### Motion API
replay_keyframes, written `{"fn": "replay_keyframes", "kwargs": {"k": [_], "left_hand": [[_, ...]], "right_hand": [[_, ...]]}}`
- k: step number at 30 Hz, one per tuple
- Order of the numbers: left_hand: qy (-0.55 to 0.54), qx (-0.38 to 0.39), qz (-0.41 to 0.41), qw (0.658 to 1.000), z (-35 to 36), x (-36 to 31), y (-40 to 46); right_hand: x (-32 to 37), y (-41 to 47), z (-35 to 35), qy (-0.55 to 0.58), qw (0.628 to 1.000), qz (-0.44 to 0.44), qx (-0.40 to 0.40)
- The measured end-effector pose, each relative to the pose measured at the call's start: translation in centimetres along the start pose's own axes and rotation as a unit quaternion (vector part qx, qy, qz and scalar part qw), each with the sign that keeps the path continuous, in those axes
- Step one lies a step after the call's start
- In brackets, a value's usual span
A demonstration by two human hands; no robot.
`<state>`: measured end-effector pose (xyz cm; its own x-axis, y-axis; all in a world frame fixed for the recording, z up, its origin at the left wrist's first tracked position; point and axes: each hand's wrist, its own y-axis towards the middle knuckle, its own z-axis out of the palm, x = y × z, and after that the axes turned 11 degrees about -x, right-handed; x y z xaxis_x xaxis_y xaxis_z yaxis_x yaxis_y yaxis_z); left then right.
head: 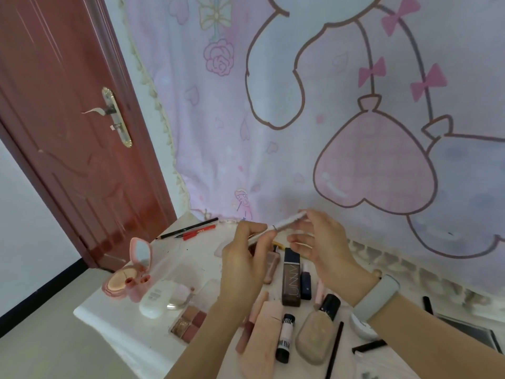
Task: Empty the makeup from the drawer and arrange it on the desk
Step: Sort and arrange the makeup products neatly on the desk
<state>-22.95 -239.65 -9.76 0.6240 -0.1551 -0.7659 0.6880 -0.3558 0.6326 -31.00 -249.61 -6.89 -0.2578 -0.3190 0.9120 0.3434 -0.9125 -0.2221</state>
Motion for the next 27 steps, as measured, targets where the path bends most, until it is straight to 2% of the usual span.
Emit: {"fn": "replay_keyframes", "kwargs": {"k": [2,6,8,11,15,18,21,24,27], "left_hand": [[0.007,0.018,0.024,1.000,0.1,-0.5,0.5],[-0.014,0.025,-0.026,0.999,-0.9,0.3,2.0],[-0.038,0.030,-0.056,0.997,-1.5,1.1,2.4],[-0.098,-0.055,-0.084,0.990,-2.1,1.2,2.6],[-0.231,-0.182,-0.188,0.937,-2.4,0.6,2.9],[-0.269,-0.196,-0.209,0.920,-2.9,0.7,3.3],[-0.264,-0.143,-0.196,0.933,-3.5,1.0,3.1],[-0.247,-0.122,-0.167,0.947,-4.2,1.6,3.4],[-0.213,-0.175,-0.190,0.942,-5.0,2.1,4.5]], "right_hand": [[-0.1,-0.1,0.6,0.007,1.000,0.015,0.015],[-0.5,0.0,0.9,-0.122,0.991,-0.020,0.047],[-0.9,-0.3,1.0,-0.150,0.986,-0.021,0.062],[-1.4,-0.5,1.7,-0.105,0.991,0.014,0.081],[-2.2,-0.8,3.3,-0.024,0.993,0.084,0.084],[-2.8,-1.0,4.4,0.014,0.990,0.120,0.075],[-3.4,-1.0,5.2,0.039,0.985,0.147,0.086],[-3.8,-1.2,5.8,0.023,0.988,0.117,0.100],[-4.0,-1.8,6.0,-0.042,0.992,0.008,0.118]]}}
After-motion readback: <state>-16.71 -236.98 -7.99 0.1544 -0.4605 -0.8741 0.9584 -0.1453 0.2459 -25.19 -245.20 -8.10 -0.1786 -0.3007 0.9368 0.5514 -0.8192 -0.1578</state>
